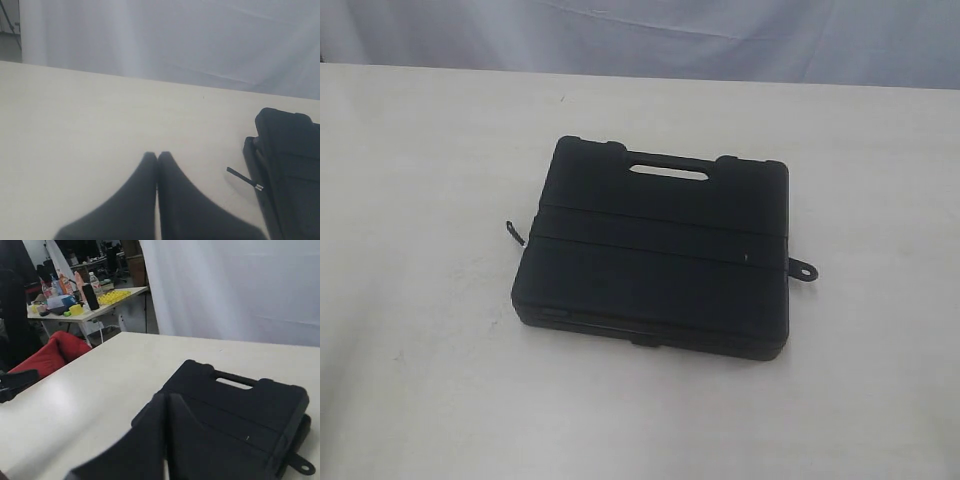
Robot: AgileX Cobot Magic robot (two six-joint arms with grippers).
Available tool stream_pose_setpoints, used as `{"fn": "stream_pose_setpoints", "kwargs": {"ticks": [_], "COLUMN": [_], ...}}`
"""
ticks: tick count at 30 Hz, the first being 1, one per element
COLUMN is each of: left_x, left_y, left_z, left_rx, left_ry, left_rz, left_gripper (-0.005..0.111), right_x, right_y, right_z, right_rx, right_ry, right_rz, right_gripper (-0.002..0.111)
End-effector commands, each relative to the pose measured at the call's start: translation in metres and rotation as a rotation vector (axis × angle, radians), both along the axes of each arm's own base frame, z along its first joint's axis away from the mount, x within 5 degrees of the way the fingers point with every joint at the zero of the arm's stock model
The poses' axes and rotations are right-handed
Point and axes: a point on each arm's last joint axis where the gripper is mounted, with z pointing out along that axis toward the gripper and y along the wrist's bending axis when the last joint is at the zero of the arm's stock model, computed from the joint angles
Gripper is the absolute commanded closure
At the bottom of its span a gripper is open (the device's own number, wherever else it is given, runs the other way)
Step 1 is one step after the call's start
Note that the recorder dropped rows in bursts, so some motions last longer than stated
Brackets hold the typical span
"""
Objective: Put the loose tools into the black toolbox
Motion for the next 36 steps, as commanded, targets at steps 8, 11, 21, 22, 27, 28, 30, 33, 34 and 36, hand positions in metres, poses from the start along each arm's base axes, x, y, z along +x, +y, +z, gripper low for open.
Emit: {"fn": "stream_pose_setpoints", "kwargs": {"ticks": [8,11,21,22,27,28,30,33,34,36], "left_x": [0.0,0.0,0.0,0.0,0.0,0.0,0.0,0.0,0.0,0.0], "left_y": [0.0,0.0,0.0,0.0,0.0,0.0,0.0,0.0,0.0,0.0], "left_z": [0.001,0.001,0.001,0.001,0.001,0.001,0.001,0.001,0.001,0.001], "left_rx": [-0.004,-0.004,-0.004,-0.004,-0.004,-0.004,-0.004,-0.004,-0.004,-0.004], "left_ry": [0.0,0.0,0.0,0.0,0.0,0.0,0.0,0.0,0.0,0.0], "left_rz": [-0.006,-0.006,-0.006,-0.006,-0.006,-0.006,-0.006,-0.006,-0.006,-0.006], "left_gripper": [0.107,0.107,0.107,0.107,0.107,0.107,0.107,0.107,0.107,0.107], "right_x": [0.002,0.015,0.023,0.025,0.041,0.043,0.048,0.054,0.054,0.054], "right_y": [0.011,0.0,-0.014,-0.014,-0.015,-0.014,-0.013,-0.013,-0.013,-0.013], "right_z": [-0.01,-0.018,0.001,-0.003,-0.04,-0.047,-0.064,-0.091,-0.094,-0.1], "right_rx": [0.174,0.004,-0.042,-0.059,-0.204,-0.206,-0.211,-0.228,-0.231,-0.253], "right_ry": [0.093,-0.014,-0.341,-0.336,-0.311,-0.305,-0.292,-0.242,-0.234,-0.171], "right_rz": [0.093,-0.084,-0.361,-0.365,-0.389,-0.388,-0.386,-0.378,-0.377,-0.368], "right_gripper": [0.109,0.109,0.109,0.109,0.109,0.109,0.109,0.109,0.109,0.109]}}
